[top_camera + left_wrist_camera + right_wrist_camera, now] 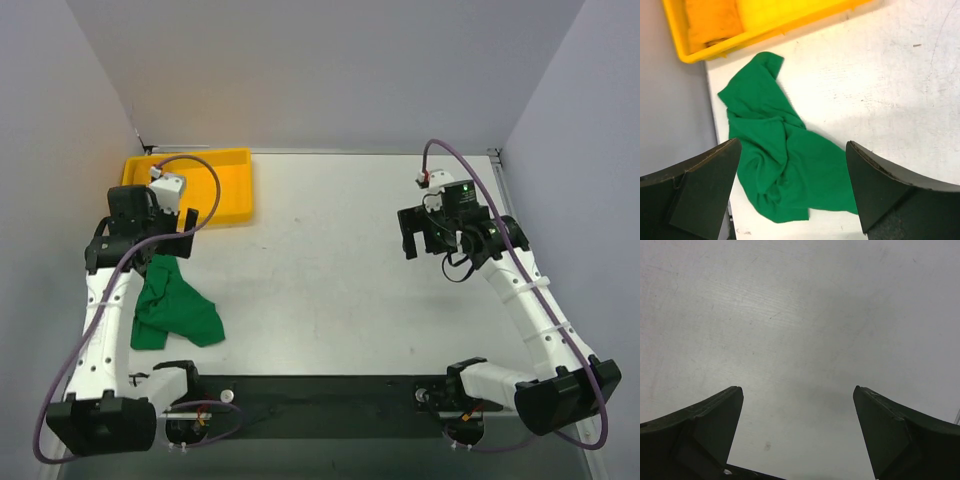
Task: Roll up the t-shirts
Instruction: Pick up the T-shirt at the corner of the board.
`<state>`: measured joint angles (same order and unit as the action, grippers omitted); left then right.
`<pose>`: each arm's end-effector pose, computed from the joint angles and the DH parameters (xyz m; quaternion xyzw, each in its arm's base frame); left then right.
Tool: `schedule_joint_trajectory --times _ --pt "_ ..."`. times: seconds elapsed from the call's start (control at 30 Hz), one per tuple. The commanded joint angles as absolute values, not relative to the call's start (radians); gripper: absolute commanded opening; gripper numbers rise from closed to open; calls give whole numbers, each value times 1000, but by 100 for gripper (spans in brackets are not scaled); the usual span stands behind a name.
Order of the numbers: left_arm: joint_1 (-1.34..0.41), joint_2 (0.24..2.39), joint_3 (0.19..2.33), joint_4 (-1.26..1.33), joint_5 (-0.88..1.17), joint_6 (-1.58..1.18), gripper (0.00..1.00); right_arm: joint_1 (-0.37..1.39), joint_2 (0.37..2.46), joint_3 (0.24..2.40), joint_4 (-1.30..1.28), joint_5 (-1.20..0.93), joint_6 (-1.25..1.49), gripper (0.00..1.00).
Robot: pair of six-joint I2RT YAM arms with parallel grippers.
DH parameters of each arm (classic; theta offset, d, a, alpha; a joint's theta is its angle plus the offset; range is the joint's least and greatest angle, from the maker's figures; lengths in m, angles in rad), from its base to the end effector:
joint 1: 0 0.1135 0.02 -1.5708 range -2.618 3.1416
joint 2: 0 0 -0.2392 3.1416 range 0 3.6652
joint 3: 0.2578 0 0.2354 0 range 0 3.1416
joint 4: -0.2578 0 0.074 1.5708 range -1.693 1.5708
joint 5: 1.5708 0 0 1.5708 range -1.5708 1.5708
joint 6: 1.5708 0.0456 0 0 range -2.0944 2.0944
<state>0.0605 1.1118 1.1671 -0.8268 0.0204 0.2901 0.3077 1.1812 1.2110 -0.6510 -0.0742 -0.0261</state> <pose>0.2234 0.0126 0.3171 0.1095 0.9146 0.0586 0.3848 0.2392 0.0796 0.3320 -0.1644 0.8736 0.0968 0.4477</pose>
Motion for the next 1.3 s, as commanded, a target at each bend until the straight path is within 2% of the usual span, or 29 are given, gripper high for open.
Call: schedule_joint_trajectory --times 0.0,0.17,0.3,0.37,0.4,0.43,0.57,0.67,0.87,1.03,1.27 --pt "78 1019 1115 -917 -70 265 97 314 1154 1172 -660 -67 -26 100" --pt "222 1025 929 -887 -130 333 97 314 1173 1154 -657 -150 -133 100" --pt "301 1211 862 -815 -164 368 97 316 1212 1144 -650 -198 -141 100" --pt "302 1271 851 -758 -170 364 93 314 1242 1155 -652 -209 -130 100" --pt "304 1319 854 -741 -163 361 87 314 1252 1169 -652 -210 -129 100" --pt "299 1340 864 -729 -137 362 62 314 1271 1178 -652 -212 -133 100" --pt "279 1439 985 -785 -28 316 13 314 1313 1229 -649 -201 -149 100" --pt "269 1448 1067 -857 44 308 0 314 1330 1247 -641 -199 -146 100" --pt "114 1286 1230 -983 162 366 0 314 1310 1212 -618 -207 -133 100" --pt "8 1148 1457 -985 418 330 0 313 1267 1174 -615 -198 -144 100" --pt "-90 1261 1895 -867 495 95 0 293 1209 1181 -640 -209 -225 100"
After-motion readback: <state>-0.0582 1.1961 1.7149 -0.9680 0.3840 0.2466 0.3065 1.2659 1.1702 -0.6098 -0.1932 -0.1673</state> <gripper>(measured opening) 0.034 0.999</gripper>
